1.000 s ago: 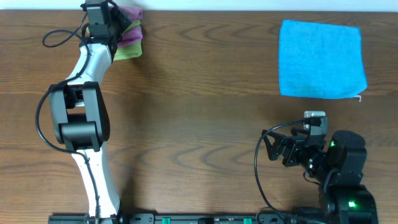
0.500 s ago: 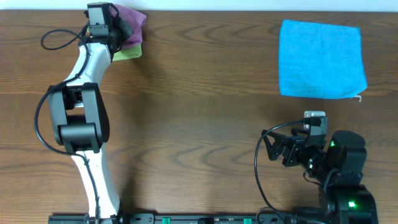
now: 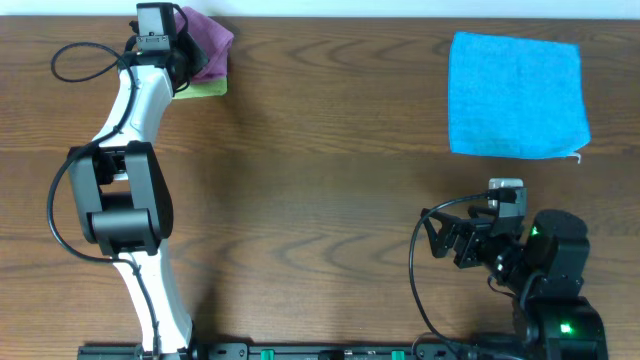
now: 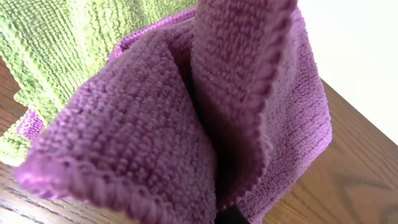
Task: Fold the cloth
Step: 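Move the held pink cloth onto the green cloth stack at far left, then lower the pink cloth onto the stack and adjust it with the left gripper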
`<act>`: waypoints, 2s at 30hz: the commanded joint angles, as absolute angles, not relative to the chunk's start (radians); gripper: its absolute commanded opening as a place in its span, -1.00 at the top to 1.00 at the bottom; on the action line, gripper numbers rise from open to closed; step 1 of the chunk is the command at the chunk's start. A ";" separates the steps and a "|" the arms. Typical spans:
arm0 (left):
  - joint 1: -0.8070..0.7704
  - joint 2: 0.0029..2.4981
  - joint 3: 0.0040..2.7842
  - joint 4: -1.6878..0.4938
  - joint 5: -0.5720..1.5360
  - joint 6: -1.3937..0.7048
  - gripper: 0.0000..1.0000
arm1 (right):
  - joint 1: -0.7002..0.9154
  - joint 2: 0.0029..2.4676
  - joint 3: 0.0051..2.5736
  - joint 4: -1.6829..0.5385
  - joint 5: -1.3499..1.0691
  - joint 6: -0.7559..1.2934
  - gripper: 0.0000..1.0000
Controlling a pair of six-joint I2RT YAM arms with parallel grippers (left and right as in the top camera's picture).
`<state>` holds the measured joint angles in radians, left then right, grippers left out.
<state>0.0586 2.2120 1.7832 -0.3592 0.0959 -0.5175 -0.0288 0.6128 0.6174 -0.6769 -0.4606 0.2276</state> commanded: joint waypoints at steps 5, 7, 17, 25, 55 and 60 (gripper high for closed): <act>0.079 2.183 1.803 -0.371 0.071 -0.493 0.60 | -0.038 0.609 0.612 -0.678 -0.471 0.239 -0.98; 0.087 2.173 1.803 -0.374 0.070 -0.493 0.46 | -0.038 0.609 0.612 -0.678 -0.471 0.239 -0.99; 0.125 2.085 1.803 -0.402 0.070 -0.448 -0.41 | -0.038 0.609 0.612 -0.678 -0.471 0.239 -0.98; 0.125 2.043 1.803 -0.423 0.072 -0.448 -0.49 | -0.038 0.609 0.612 -0.678 -0.471 0.239 -0.99; 0.084 2.245 1.803 -0.073 0.220 -0.565 0.88 | -0.038 0.609 0.612 -0.678 -0.471 0.239 -0.98; 0.086 2.270 1.803 -0.102 0.131 -0.565 0.88 | -0.038 0.609 0.612 -0.678 -0.471 0.239 -0.99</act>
